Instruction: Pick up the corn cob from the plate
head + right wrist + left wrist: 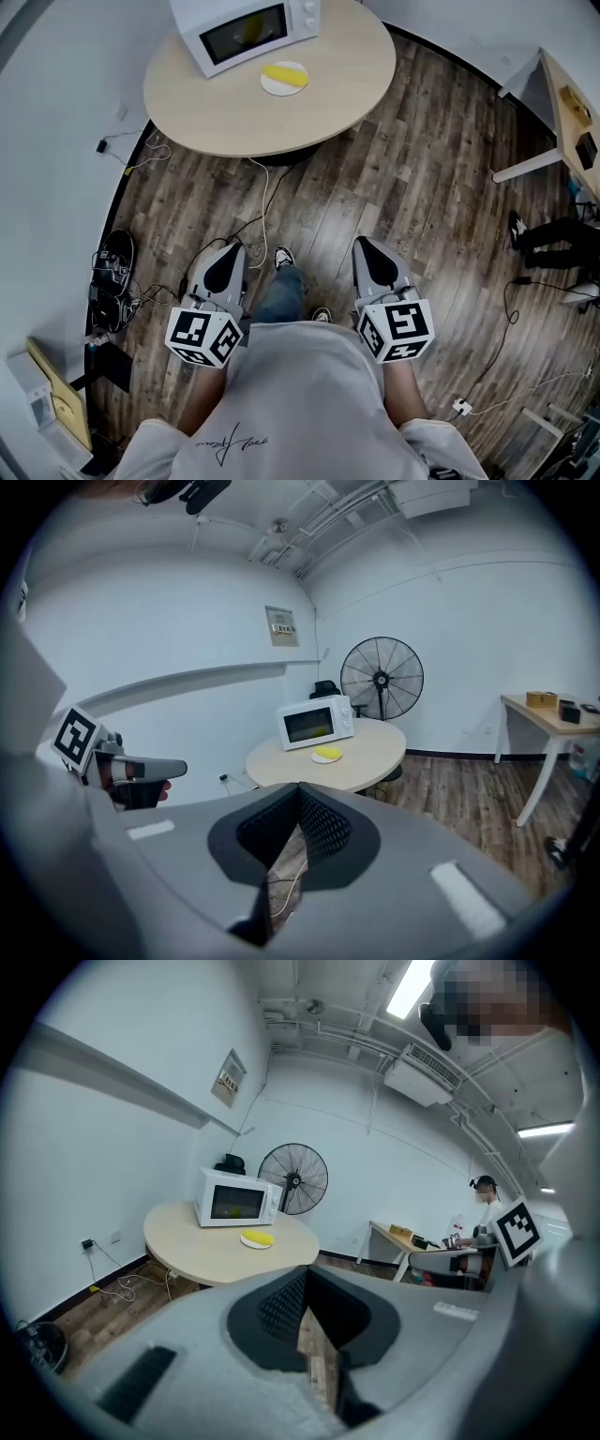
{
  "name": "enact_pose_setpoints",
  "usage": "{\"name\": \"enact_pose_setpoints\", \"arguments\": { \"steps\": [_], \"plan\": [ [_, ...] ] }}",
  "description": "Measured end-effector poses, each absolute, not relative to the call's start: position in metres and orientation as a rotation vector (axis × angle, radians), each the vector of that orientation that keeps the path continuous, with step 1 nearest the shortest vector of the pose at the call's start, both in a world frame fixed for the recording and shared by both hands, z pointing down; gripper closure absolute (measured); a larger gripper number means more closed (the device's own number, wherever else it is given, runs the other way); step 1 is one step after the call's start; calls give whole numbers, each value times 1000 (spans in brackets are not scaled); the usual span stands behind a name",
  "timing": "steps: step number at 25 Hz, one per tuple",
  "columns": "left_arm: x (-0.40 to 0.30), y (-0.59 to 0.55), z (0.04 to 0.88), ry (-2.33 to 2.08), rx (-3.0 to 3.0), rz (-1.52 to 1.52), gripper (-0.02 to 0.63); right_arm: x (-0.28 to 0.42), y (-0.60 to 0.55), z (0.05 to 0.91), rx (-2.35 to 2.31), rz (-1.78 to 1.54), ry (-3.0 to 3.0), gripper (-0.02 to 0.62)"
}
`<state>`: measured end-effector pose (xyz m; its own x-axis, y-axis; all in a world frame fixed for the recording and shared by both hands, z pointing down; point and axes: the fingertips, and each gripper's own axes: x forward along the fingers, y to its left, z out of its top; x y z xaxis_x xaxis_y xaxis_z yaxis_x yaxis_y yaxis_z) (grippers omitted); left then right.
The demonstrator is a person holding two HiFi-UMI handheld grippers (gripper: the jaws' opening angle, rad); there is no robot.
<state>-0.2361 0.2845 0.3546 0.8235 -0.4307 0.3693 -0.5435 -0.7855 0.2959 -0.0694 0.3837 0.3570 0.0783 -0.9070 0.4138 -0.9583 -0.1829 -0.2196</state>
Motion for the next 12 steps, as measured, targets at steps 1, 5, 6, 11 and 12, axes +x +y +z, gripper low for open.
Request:
{"name": "enact_pose_setpoints", "arguments": {
  "steps": [1, 5, 6, 11, 12],
  "plan": [
    [-235, 275, 354, -729, 2617, 399, 609, -68, 375, 357, 2225, 713, -1927, 583],
    [-230, 239, 353, -720, 2626, 406, 609, -61, 343, 358, 2244, 725, -1874, 583],
    [-229, 231, 354, -715, 2628, 412, 609, -60, 335, 358, 2243, 728, -1869, 583],
    [-225, 193, 357, -678, 2641, 429, 609, -60, 298, 350, 2222, 723, -1877, 583],
    [-224, 185, 357, -672, 2643, 426, 609, -59, 291, 348, 2221, 716, -1875, 583]
  ]
}}
